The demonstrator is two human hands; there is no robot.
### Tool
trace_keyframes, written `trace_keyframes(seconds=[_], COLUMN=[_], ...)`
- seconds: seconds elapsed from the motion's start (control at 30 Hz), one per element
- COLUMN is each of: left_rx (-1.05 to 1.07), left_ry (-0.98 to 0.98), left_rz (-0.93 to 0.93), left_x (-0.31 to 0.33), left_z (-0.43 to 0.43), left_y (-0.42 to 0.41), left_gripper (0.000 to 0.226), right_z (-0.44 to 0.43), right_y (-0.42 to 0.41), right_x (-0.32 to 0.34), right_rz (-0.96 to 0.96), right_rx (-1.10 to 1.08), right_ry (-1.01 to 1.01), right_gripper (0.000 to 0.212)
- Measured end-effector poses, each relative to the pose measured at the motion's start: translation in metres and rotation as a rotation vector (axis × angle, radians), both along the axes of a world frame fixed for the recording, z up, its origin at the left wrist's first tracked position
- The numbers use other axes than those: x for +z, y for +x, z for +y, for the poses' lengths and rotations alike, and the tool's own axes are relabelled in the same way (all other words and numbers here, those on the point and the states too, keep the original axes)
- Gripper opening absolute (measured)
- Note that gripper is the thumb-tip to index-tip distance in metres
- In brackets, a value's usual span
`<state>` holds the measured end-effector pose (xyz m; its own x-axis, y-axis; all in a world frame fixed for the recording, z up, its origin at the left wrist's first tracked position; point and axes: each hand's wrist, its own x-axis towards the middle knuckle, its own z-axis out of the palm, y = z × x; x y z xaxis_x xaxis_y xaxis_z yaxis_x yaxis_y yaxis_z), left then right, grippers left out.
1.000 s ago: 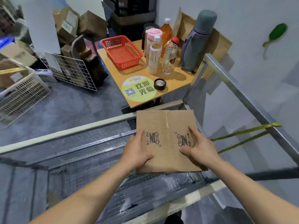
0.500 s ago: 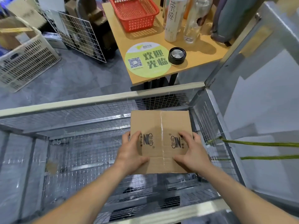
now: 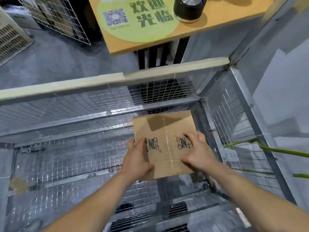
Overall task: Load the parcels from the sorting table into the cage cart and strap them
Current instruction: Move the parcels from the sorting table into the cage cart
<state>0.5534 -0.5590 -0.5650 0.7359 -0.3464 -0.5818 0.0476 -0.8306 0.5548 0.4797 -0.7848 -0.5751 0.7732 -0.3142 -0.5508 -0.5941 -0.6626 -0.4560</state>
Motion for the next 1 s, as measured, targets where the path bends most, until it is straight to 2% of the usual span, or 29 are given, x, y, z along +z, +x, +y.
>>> trace_keyframes(seconds=[0.23, 0.27, 0.4, 0.47, 0.5, 0.6, 0.63, 0.73, 0.77, 0.9, 1.0], left_rx=[-0.062, -0.066, -0.101, -0.126, -0.122, -0.100, -0.101, -0.103, -0.099, -0.116, -0.148], left_ry=[0.010, 0.004, -0.060, -0.073, -0.067, -0.094, -0.112, -0.119, -0.107, -0.058, -0.032], left_rz=[-0.007, 0.000, -0.052, -0.082, -0.076, -0.069, -0.076, -0.085, -0.083, -0.089, -0.066], left_x=[-0.085, -0.098, -0.142, -0.156, -0.161, -0.169, -0.171, -0.175, -0.174, -0.173, -0.169], left_z=[-0.039, -0.043, -0.060, -0.069, -0.073, -0.085, -0.089, -0.100, -0.103, -0.109, -0.110], left_y=[0.025, 0.026, 0.032, 0.035, 0.037, 0.040, 0.041, 0.044, 0.046, 0.049, 0.049], left_gripper=[0.095, 0.093, 0.069, 0.071, 0.076, 0.077, 0.072, 0.066, 0.068, 0.079, 0.085], right_z=[-0.035, -0.039, -0.054, -0.061, -0.064, -0.071, -0.073, -0.079, -0.080, -0.084, -0.080], right_y=[0.024, 0.026, 0.038, 0.045, 0.048, 0.055, 0.057, 0.061, 0.062, 0.065, 0.065], right_x=[-0.075, -0.085, -0.117, -0.127, -0.131, -0.140, -0.143, -0.151, -0.151, -0.154, -0.158], right_rz=[0.025, 0.037, 0.086, 0.115, 0.121, 0.105, 0.122, 0.200, 0.218, 0.174, 0.155], right_rx=[-0.044, -0.048, -0.065, -0.072, -0.069, -0.057, -0.052, -0.052, -0.062, -0.040, 0.140], right_ry=[-0.059, -0.075, -0.141, -0.201, -0.231, -0.261, -0.270, -0.325, -0.327, -0.320, -0.371], right_gripper=[0.091, 0.086, 0.046, 0.042, 0.047, 0.081, 0.081, 0.049, 0.049, 0.085, 0.105])
